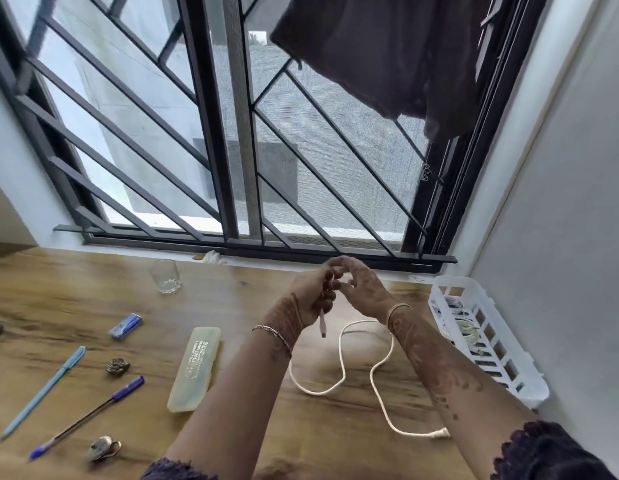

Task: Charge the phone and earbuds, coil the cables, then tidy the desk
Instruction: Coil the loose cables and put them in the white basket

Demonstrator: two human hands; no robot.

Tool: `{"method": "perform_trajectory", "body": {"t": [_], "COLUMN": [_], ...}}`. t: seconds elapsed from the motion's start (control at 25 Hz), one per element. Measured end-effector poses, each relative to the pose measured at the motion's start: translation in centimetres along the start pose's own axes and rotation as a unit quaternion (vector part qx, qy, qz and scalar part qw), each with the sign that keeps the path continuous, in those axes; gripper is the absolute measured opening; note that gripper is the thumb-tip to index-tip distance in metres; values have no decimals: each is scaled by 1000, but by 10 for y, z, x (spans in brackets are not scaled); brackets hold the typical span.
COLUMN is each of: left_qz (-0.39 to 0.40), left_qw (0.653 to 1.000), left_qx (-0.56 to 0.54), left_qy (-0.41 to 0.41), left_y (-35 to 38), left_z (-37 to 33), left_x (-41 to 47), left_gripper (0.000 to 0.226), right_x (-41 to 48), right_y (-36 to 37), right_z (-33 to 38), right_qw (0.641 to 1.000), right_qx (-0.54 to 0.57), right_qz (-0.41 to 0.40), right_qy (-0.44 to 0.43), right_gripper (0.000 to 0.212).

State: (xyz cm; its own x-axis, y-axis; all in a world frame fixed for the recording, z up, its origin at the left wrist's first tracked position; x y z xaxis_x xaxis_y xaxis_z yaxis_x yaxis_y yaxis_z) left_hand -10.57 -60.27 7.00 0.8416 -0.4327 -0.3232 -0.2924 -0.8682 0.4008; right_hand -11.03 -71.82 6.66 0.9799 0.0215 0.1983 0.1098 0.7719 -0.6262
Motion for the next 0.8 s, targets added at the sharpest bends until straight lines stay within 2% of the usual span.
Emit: {"method": "perform_trajectory", "body": {"t": [0.16, 0.32, 0.4, 0.48, 0.56, 0.68, 0.8], "left_qz": [24, 14, 0, -22, -43, -65, -90], "left_qw": [1000, 999, 996, 990, 984, 976, 973], "left_qx": [0, -13, -34, -83, -112, -113, -18], "left_qy": [1, 49, 82, 109, 134, 172, 213], "left_y": [-2, -14, -18, -22, -27, -38, -51], "left_z": [-15, -23, -27, -27, -26, -23, -23], "left_x": [-16, -27, -30, -29, -25, -21, -16], "left_gripper": [29, 38, 36, 32, 30, 21, 18], "right_x": [6, 8, 8, 5, 0, -10, -22], "right_y": [3, 8, 14, 26, 37, 43, 39], "right_z": [13, 15, 17, 28, 41, 49, 53], "right_qw": [1000, 999, 999, 994, 992, 979, 946], "right_qx": [3, 27, -26, -108, -95, 4, -19], "right_qz": [2, -25, -24, 19, 82, 186, 300], "right_qy": [-20, 25, 27, -13, -17, 84, 120], "right_gripper": [6, 17, 16, 17, 23, 27, 29]}}
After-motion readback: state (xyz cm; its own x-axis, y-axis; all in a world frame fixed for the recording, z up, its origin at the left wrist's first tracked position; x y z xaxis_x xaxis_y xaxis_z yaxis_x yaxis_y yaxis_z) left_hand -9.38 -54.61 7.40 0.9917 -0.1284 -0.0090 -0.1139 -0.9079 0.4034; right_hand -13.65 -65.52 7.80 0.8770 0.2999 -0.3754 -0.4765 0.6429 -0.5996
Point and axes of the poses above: each hand's wrist, its own x-axis towards the middle knuckle, its own y-axis out of the palm, z = x × y, the point moved 3 cm from there along x, towards the middle knuckle, and after that the axes turned 2 degrees about y, right-handed, at the moved point
